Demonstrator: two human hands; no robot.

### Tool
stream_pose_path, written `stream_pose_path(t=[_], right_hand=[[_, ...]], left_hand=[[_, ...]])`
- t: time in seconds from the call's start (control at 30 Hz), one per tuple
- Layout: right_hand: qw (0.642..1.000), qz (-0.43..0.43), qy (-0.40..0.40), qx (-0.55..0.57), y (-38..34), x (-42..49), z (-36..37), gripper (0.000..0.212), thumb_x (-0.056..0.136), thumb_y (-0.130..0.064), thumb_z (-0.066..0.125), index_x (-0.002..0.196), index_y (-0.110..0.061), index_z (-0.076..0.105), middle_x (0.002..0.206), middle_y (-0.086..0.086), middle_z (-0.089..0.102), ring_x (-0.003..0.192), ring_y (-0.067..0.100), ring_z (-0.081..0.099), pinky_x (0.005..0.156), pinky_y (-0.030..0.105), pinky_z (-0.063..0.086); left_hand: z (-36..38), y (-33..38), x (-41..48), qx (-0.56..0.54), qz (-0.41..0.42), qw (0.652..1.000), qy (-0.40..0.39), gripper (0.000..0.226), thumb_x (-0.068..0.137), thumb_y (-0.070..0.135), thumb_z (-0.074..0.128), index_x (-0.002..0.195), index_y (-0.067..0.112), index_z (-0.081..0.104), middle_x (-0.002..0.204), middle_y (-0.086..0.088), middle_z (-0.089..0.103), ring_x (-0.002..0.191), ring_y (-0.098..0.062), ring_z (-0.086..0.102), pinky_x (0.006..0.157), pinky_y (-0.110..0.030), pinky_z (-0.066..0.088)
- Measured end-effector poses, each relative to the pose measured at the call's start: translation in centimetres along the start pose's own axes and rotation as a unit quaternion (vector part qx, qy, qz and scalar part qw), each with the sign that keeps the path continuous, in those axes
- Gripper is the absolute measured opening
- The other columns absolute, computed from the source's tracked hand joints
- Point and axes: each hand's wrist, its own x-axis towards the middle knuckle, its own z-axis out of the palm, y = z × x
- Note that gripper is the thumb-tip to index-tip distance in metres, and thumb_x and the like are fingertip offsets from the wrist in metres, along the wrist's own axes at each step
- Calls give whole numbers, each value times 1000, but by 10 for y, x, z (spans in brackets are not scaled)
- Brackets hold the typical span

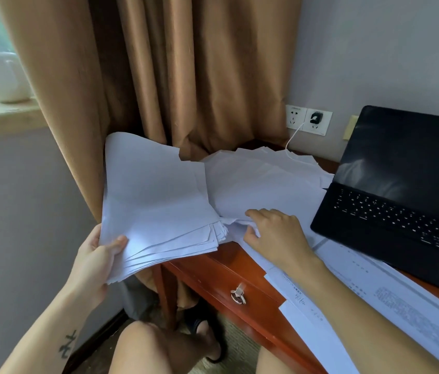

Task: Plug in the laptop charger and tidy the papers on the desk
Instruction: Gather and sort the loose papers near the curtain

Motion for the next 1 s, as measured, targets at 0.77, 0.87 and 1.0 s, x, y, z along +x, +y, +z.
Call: stream_pose_path(t=[0.77, 0.87, 1.0], right_hand=[[936, 168, 98, 292, 32, 4, -17, 25, 102, -29, 57, 118, -16, 71, 101, -1, 75, 84, 13, 69, 68, 19, 53], [921, 112, -84, 364, 38, 3, -18, 21, 99, -36, 62, 112, -27, 75, 107, -18, 74, 100, 2, 66, 92, 27, 55], [909, 66, -161, 379, 40, 1, -18, 17, 95, -38, 67, 108, -31, 75, 106, -22, 71, 104, -4, 63, 94, 23, 52]], left_hand=[[0, -3, -33, -73, 50, 996, 32, 38, 100, 0, 60, 131, 23, 62, 119, -7, 73, 93, -30, 69, 77, -40, 53], [0, 1, -33, -84, 56, 994, 35, 39, 100, 0, 60, 131, 24, 62, 118, -6, 74, 92, -28, 70, 74, -39, 53], [-4, 7, -28, -87, 68, 994, 25, 39, 100, 2, 61, 130, 27, 63, 119, -5, 75, 98, -30, 71, 78, -41, 55]])
